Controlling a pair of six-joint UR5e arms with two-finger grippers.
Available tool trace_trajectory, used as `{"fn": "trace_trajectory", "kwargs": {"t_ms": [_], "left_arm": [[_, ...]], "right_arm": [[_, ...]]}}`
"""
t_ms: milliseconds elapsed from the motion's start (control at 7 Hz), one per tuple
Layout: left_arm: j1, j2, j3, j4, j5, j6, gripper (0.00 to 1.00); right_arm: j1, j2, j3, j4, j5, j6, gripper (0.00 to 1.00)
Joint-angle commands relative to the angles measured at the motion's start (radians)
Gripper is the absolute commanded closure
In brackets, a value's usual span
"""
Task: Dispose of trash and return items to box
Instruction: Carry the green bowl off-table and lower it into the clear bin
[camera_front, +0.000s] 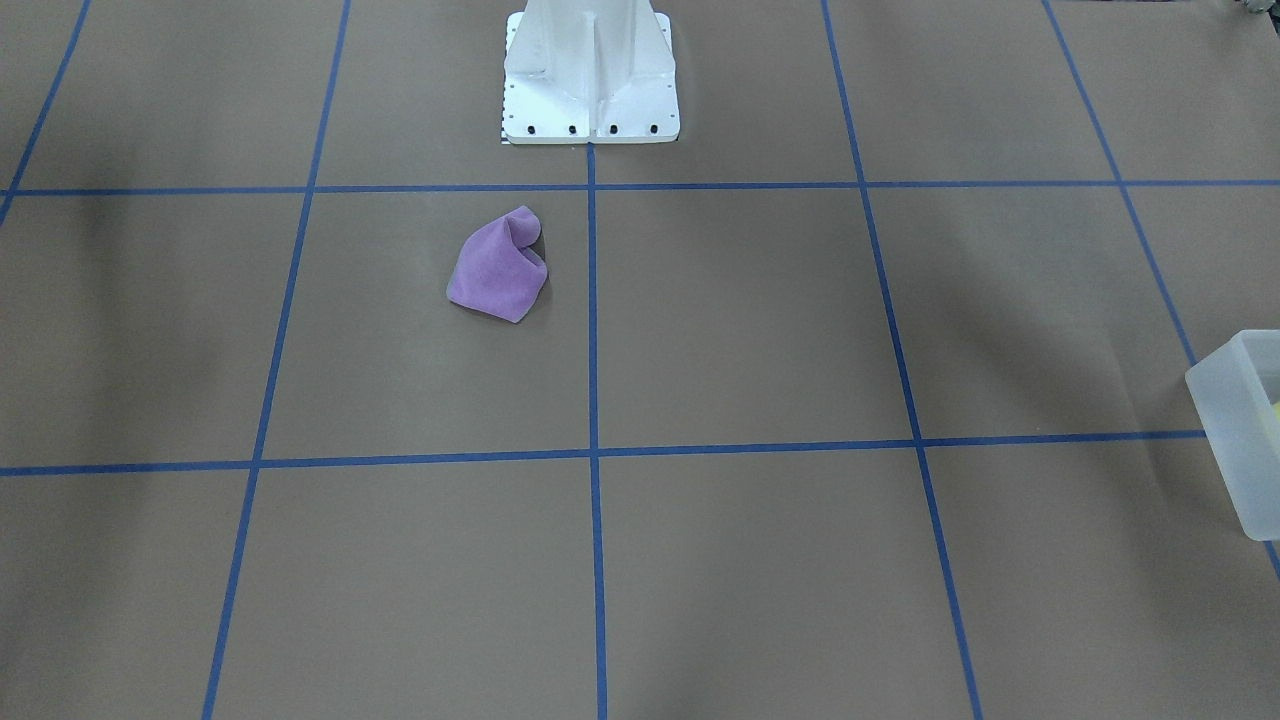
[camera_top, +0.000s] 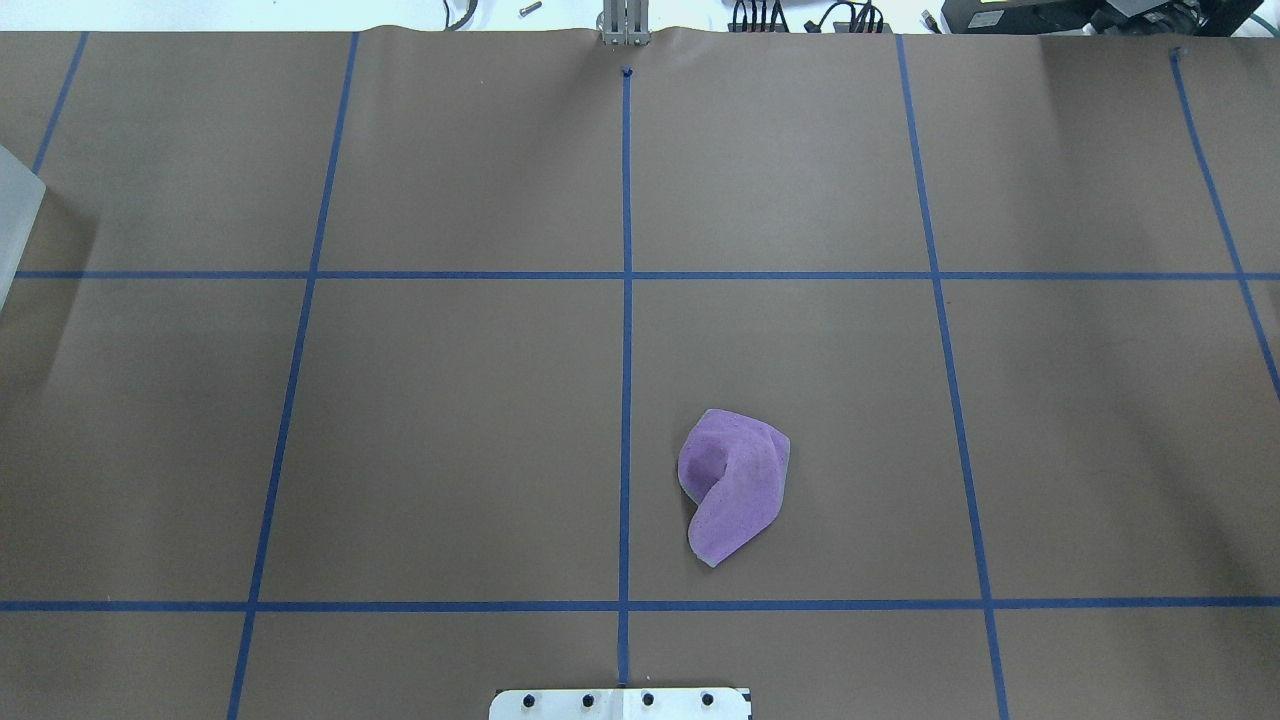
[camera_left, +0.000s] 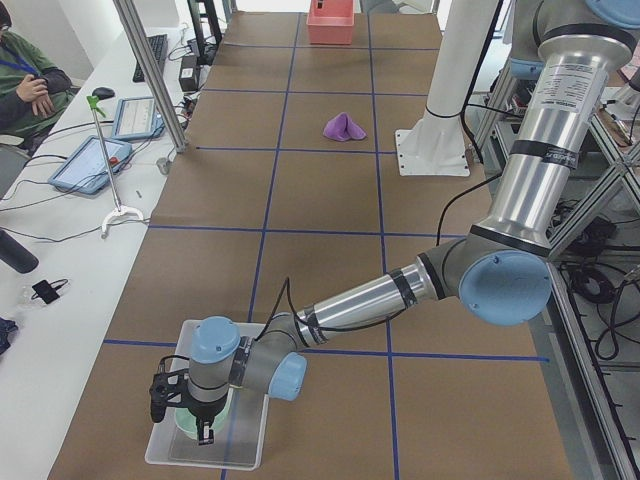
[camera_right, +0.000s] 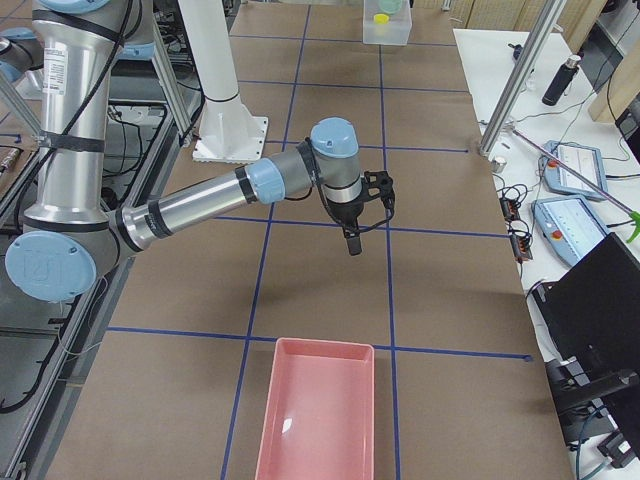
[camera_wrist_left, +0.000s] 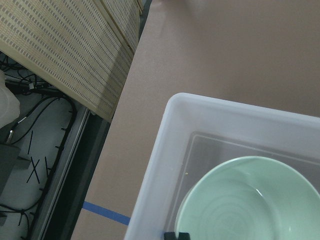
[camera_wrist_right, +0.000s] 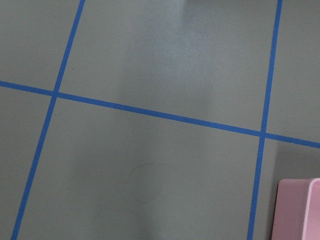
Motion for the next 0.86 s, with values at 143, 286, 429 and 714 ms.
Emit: {"fn": "trace_trajectory", "kwargs": {"t_ms": [143, 286, 429, 714], "left_arm": [[0.056, 0.025, 0.000, -0.055, 0.061, -0.021, 0.72], [0.056, 0.033, -0.012, -0.057, 0.062, -0.010, 0.50], [0.056, 0.045, -0.039, -0.054, 0.056, -0.004, 0.02], [0.045, 0.062, -0.098, -0.021, -0.016, 0.084, 0.01]], "right_arm": [[0.000, 0.001, 0.000, 0.002, -0.002, 0.000, 0.00], [0.000, 0.001, 0.001, 0.012, -0.004, 0.002, 0.00], [0.000, 0.002, 0.002, 0.012, -0.004, 0.002, 0.00], [0.000, 0.002, 0.005, 0.012, -0.004, 0.002, 0.00]]}}
